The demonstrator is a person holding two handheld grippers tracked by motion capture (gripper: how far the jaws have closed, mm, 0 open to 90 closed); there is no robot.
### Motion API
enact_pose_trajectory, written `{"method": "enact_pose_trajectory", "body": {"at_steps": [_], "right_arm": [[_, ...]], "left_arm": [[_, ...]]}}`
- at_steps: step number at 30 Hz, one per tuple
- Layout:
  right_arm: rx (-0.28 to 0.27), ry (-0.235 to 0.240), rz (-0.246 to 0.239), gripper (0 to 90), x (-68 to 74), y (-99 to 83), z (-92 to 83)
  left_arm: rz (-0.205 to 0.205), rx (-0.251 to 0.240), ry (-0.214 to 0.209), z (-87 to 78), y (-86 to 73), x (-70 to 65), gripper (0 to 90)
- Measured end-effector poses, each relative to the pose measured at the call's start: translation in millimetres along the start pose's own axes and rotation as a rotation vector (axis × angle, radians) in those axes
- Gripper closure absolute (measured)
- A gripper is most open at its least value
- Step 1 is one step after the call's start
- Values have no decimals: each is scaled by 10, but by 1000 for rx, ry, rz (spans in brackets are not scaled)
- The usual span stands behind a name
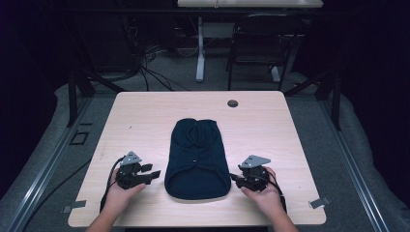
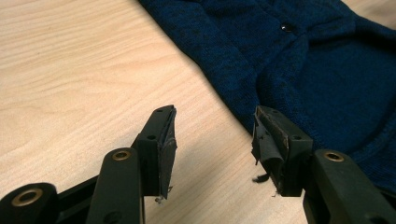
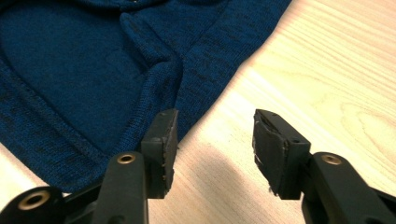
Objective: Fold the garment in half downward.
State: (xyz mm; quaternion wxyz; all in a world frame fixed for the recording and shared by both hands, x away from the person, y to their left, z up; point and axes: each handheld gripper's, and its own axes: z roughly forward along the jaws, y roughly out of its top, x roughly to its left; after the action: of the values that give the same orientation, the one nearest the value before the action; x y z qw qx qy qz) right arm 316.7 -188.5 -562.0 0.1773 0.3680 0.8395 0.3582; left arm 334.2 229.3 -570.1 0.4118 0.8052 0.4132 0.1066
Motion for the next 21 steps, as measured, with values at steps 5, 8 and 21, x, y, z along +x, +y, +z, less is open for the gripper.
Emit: {"method": "enact_pose_trajectory", "body": {"at_steps": [5,8,21], "right_arm": [[-6,-1,7,472,1,-1,9],[2,11,-15,468,21,-6,34],[19,39,-43,545,50,101,15]], "left_arm": [[49,15,-3,43,12,-69,483],[87,35,14,76,23,-118,487],[121,36,-31,171,215,-183,495]]}}
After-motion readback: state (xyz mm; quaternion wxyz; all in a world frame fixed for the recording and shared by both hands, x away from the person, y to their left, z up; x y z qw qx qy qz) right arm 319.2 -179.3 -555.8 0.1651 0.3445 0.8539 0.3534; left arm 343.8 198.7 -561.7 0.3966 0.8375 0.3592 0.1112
